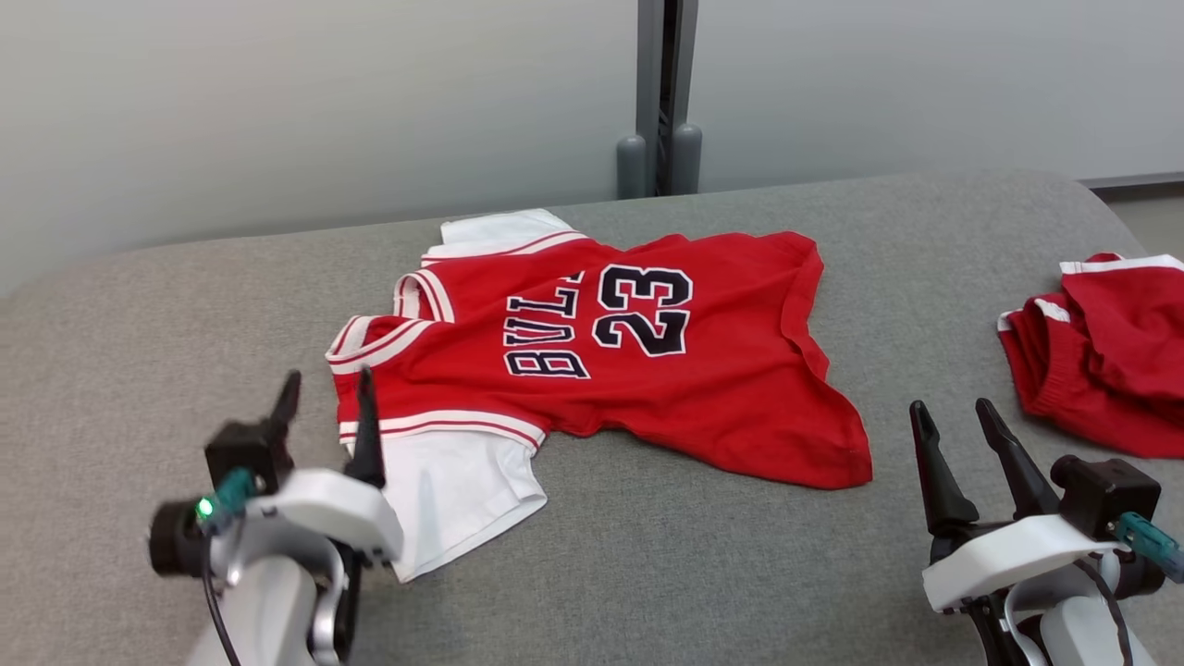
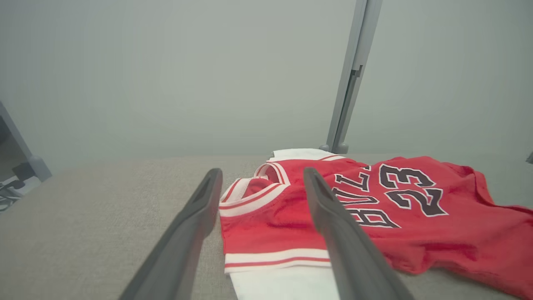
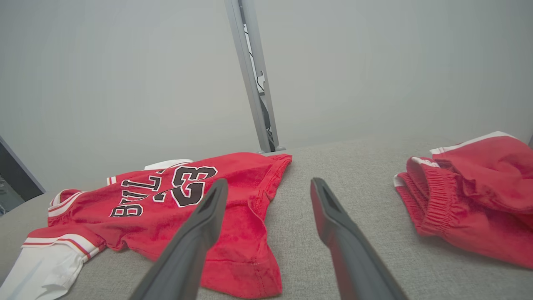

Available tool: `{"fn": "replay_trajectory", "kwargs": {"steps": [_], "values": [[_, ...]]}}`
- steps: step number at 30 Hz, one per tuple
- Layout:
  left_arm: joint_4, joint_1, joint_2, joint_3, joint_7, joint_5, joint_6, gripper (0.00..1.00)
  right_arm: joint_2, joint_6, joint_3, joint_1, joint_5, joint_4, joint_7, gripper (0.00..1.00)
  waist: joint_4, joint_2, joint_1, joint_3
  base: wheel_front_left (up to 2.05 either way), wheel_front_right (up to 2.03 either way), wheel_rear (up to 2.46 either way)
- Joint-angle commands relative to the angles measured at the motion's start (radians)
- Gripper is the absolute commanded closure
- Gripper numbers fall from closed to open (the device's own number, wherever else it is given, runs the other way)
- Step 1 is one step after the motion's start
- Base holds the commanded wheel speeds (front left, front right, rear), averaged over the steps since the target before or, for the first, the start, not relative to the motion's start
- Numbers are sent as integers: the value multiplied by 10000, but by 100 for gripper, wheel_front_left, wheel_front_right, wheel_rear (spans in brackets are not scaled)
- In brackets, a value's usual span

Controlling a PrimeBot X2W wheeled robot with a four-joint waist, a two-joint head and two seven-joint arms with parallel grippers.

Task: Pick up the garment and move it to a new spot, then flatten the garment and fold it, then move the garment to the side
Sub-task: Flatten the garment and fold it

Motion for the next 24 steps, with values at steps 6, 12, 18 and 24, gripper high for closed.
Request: {"fn": "replay_trajectory", "kwargs": {"steps": [6,12,18,24], "values": [[-519,1599,-615,296,-36,409,-91,0,-88,0,-120,371,26,-131,-52,0,315,0,0,-247,0,0,0],[211,2022,-901,150,-37,328,-120,0,-35,0,-95,393,-19,-104,-51,0,378,0,0,-278,0,0,0],[1442,1770,-1006,-196,132,26,-336,0,-10,0,16,333,-16,-19,-52,0,337,0,0,-252,0,0,0],[2377,1444,-1052,-404,307,-420,-538,0,-17,0,96,317,18,58,-52,0,239,0,0,-229,0,0,0]]}}
